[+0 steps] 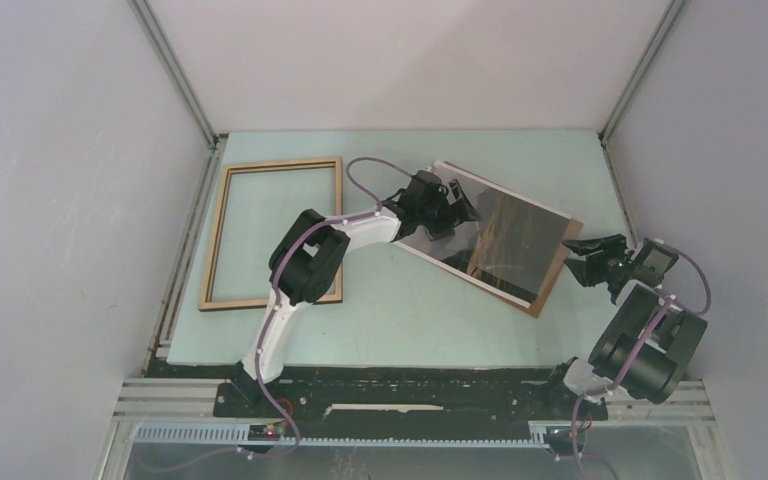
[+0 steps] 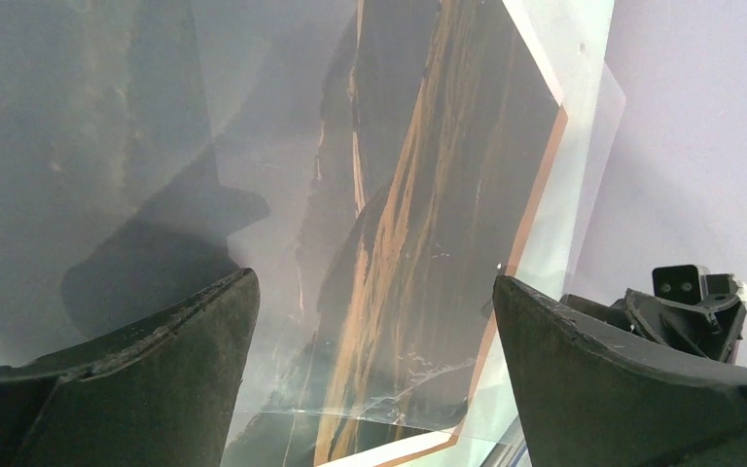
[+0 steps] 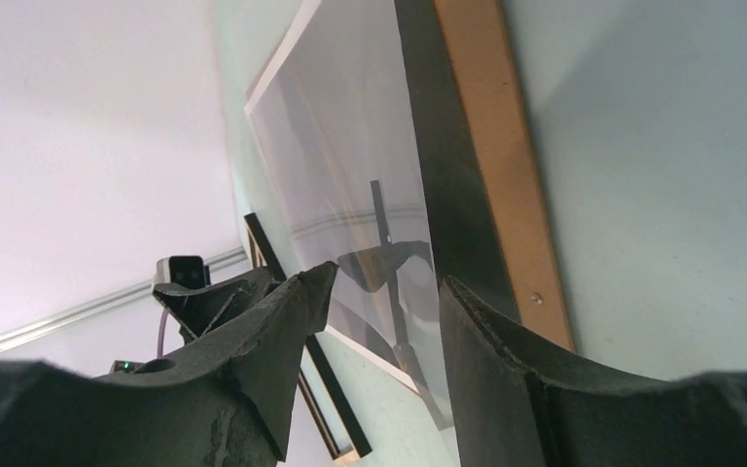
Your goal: Put the photo into the frame
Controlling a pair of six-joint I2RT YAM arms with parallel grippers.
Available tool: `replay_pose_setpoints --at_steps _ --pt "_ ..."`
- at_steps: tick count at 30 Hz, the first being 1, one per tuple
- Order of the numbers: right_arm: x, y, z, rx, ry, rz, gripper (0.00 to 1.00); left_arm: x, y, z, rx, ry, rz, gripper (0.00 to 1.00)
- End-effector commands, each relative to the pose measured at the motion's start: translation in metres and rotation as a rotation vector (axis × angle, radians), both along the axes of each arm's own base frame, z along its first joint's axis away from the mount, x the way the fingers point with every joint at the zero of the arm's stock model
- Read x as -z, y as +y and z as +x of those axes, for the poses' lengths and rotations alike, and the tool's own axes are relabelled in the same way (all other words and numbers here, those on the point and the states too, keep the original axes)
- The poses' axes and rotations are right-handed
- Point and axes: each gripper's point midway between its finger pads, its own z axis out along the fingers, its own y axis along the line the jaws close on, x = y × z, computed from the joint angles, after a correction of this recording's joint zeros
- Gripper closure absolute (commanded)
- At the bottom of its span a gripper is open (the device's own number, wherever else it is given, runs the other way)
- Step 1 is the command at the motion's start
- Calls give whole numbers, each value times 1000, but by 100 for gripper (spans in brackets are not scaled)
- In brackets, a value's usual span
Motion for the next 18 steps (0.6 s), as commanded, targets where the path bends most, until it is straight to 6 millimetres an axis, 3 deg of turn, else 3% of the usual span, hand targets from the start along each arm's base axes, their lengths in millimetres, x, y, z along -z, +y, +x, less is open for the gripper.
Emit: replay_pose_setpoints --at_steps 1,9,18 --pt "-24 5 15 2 -123 -15 40 -14 -10 2 22 -12 -24 0" --pt "-44 14 25 44 -265 -27 40 -13 -13 2 31 -7 -27 0" --pt "-57 36 39 -70 -380 -43 49 0 -19 2 56 77 -28 0"
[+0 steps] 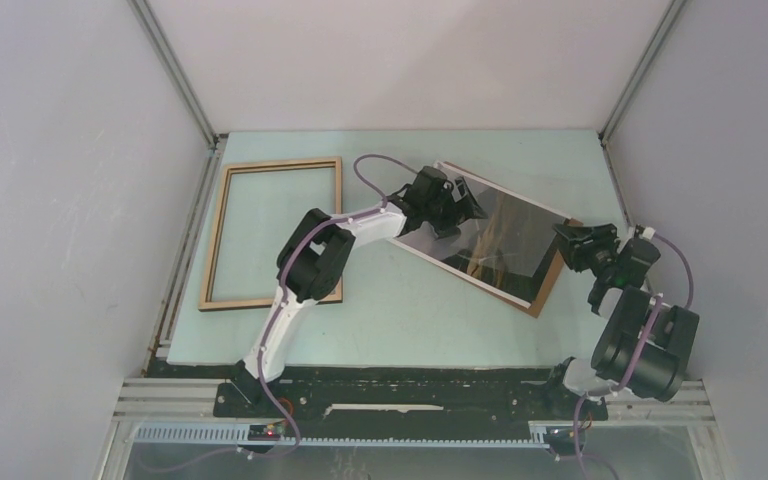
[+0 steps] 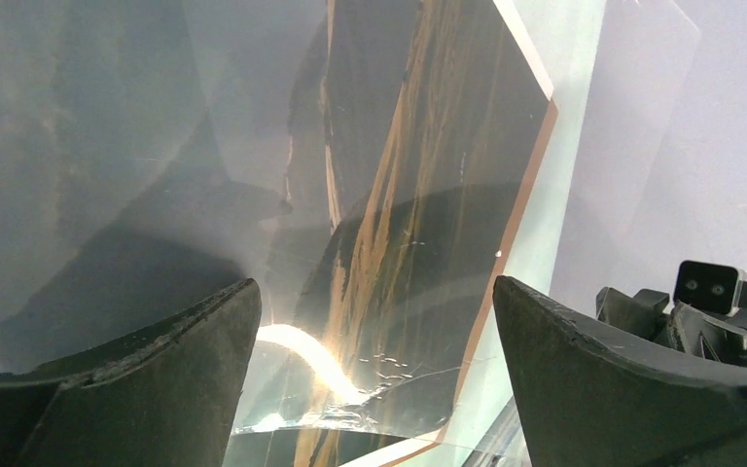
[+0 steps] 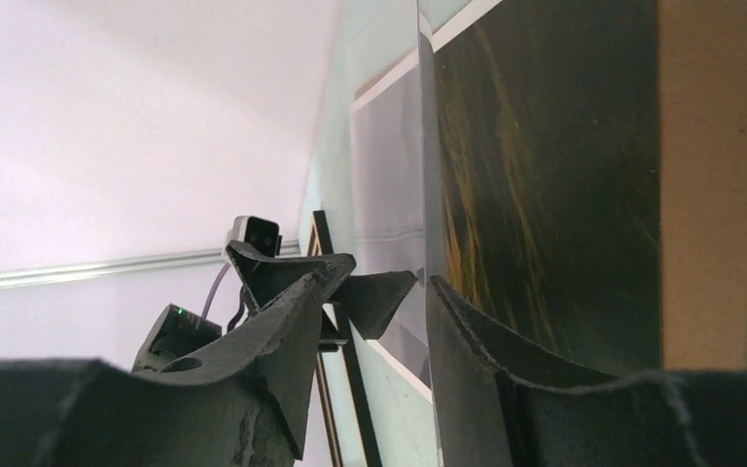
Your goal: Put the photo into the frame
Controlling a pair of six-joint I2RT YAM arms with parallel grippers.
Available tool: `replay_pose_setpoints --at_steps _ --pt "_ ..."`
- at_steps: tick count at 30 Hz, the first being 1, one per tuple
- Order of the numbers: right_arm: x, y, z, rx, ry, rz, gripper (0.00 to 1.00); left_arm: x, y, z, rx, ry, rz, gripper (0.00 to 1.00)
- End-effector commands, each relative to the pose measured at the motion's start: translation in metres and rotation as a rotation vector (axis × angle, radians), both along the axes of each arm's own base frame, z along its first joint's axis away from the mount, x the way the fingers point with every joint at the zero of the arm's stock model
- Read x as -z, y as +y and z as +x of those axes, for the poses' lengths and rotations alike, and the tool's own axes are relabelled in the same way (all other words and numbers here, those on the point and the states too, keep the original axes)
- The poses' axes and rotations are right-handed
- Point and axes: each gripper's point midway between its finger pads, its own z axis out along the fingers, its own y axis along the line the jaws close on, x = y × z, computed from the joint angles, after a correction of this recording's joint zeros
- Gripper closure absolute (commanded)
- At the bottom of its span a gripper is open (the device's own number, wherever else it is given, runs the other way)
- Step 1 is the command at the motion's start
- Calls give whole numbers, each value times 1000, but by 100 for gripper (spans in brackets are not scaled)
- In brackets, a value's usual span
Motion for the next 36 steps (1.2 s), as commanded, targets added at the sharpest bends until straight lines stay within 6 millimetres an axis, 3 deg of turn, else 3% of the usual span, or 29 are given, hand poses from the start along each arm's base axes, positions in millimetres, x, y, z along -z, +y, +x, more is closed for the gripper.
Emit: replay_pose_setpoints --at_steps 1,7,12,17,22,23,25,27,28,29,32,36 --pt "-18 9 10 -67 -108 -36 50 0 -6 -2 26 48 -11 0" --pt "17 17 5 -111 39 -53 50 1 -6 -2 25 47 -9 0" --pt "29 19 5 -123 62 -66 52 1 -6 -3 26 47 -9 0" --pt "32 20 12 -133 63 -56 68 -5 -8 -4 45 14 -2 0" --pt "37 21 18 -149 80 -104 92 -28 -10 -10 82 -107 12 0" --pt "34 23 18 -166 68 -113 99 -36 -8 -12 87 -142 -2 0" --pt "23 25 19 -198 35 -134 100 -62 -4 -18 108 -226 -59 0" --pt "12 28 16 -232 34 -158 100 -79 14 -33 137 -287 -34 0" --pt "4 30 14 -248 22 -178 100 -90 25 -41 141 -320 -16 0" --pt "-5 31 13 -257 5 -212 100 -119 39 -51 140 -375 -20 0" --pt "-35 35 8 -285 -23 -283 100 -162 80 -76 127 -470 36 0" --pt "-91 54 5 -355 -116 -337 100 -201 134 -102 92 -524 104 0"
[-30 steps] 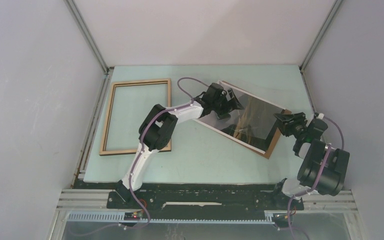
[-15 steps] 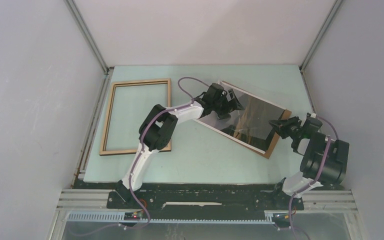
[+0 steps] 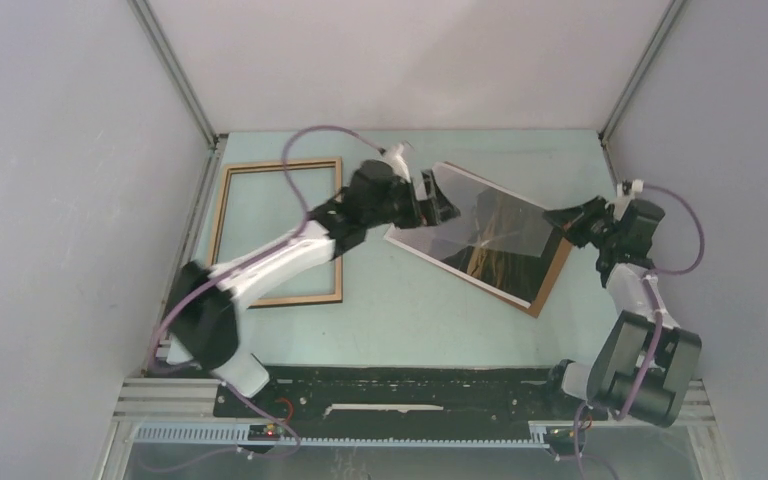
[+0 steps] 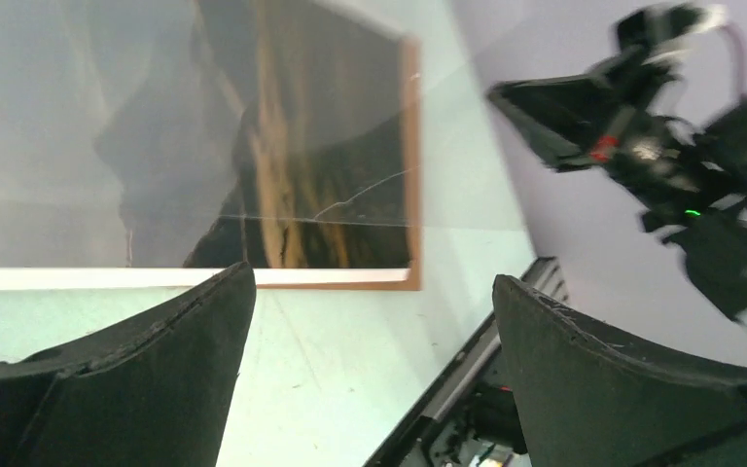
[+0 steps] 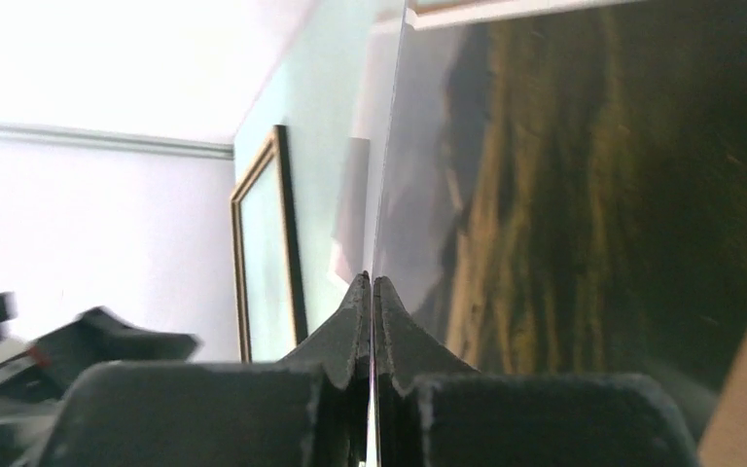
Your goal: Put the photo into the frame
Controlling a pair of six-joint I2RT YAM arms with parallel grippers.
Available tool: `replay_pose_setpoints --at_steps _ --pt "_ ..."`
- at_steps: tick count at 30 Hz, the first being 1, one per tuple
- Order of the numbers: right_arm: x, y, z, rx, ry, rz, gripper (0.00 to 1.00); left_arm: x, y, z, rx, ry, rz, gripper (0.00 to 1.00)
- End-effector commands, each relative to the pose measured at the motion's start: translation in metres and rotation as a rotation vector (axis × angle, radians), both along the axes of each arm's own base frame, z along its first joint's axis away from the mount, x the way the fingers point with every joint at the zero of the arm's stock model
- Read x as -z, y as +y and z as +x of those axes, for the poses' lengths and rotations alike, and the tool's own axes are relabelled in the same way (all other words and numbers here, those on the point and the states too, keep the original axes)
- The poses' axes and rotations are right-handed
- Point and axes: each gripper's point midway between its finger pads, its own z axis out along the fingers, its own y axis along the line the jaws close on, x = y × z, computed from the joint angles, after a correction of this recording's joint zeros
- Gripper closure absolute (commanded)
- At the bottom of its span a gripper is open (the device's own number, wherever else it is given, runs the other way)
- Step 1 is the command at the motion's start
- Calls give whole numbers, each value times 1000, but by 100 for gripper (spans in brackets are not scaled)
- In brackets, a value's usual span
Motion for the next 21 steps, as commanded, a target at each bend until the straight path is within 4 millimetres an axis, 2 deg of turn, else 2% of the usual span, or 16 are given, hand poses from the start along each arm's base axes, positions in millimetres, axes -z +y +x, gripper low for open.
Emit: replay_pose_setpoints --at_steps 1,4,6,9,11,13,16,19,21 --pt "-71 26 -5 -138 -133 -96 100 -79 65 -20 -62 -208 43 0" --pt "-114 50 -6 -223 -196 -92 100 -99 101 -32 -120 -222 76 0" --pt "-154 67 -5 -287 -264 -82 100 -110 122 -41 -147 -245 97 0" --pt "-194 87 -3 -337 -299 -90 100 -113 160 -49 -232 -267 193 0" --pt "-219 104 -6 -399 -336 -78 100 -108 189 -55 -290 -255 290 0" --pt "-239 123 -11 -484 -361 -54 100 -111 211 -62 -325 -260 338 0" --pt "-257 150 -21 -595 -374 -25 100 -127 236 -69 -351 -292 347 0" --pt "-269 176 -41 -705 -399 -6 100 -156 248 -72 -345 -374 304 0" --pt "-273 188 -57 -777 -414 8 100 -177 247 -71 -315 -442 262 0"
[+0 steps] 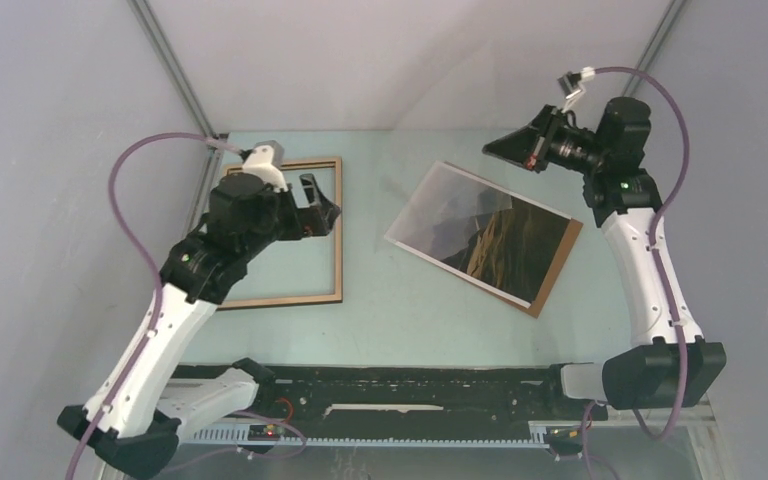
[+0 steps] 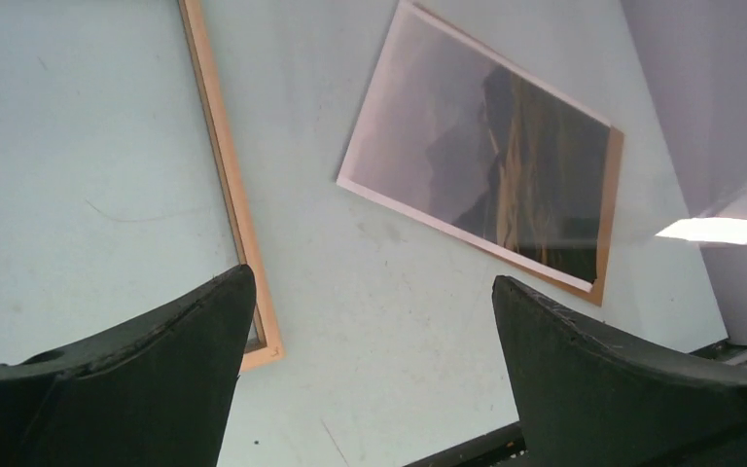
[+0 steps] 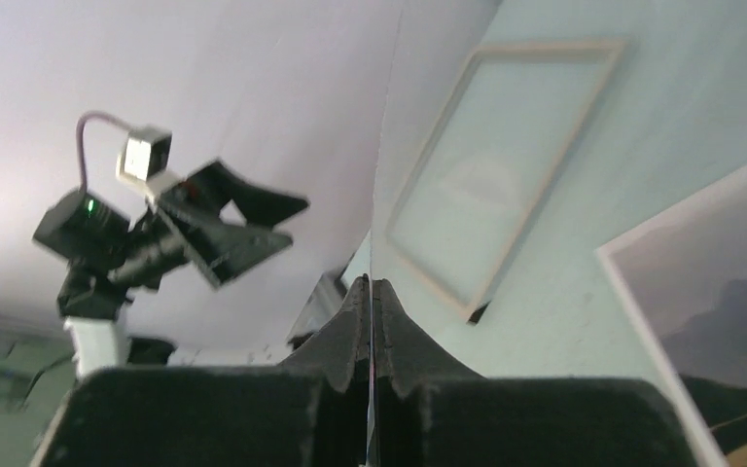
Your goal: Put the photo into the frame
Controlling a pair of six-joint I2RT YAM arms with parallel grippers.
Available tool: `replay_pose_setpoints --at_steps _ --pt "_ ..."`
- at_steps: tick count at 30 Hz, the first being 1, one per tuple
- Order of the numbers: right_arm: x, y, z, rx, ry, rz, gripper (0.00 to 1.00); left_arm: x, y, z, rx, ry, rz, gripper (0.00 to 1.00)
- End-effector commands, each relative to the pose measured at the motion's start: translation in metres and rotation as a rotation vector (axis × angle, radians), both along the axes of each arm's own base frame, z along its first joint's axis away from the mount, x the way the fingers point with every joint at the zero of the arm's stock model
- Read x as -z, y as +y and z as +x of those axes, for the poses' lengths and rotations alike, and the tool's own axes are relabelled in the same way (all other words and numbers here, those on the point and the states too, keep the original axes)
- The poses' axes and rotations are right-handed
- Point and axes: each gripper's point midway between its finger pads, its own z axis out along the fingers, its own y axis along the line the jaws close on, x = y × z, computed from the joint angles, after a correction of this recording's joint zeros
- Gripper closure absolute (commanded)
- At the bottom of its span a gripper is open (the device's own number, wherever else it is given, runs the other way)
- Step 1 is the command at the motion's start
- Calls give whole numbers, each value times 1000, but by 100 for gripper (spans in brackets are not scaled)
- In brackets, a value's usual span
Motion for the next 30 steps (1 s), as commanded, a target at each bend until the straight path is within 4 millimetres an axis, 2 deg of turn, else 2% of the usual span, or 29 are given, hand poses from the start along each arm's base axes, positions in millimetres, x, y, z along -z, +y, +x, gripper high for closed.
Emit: replay_pose_setpoints --at_steps 1,7,12,16,20,24,30 --pt "-17 32 -45 -211 -8 19 100 -60 8 -8 103 -189 -13 0" --pt "-6 47 -90 -372 -23 -32 100 -101 -17 2 276 -329 -26 0" --pt "17 54 -109 -440 -49 -104 100 -115 -22 20 322 -367 -7 0" --pt "31 60 -117 -502 -102 -134 100 -110 -25 19 398 -322 -69 0" --pt "43 64 -125 -555 -224 -156 100 -99 -33 -2 535 -332 -152 0" --pt "50 70 -136 -621 -257 -163 100 -84 -38 -11 618 -321 -156 0" --pt "48 72 -147 -667 -288 -153 100 -52 -40 22 598 -279 -121 0"
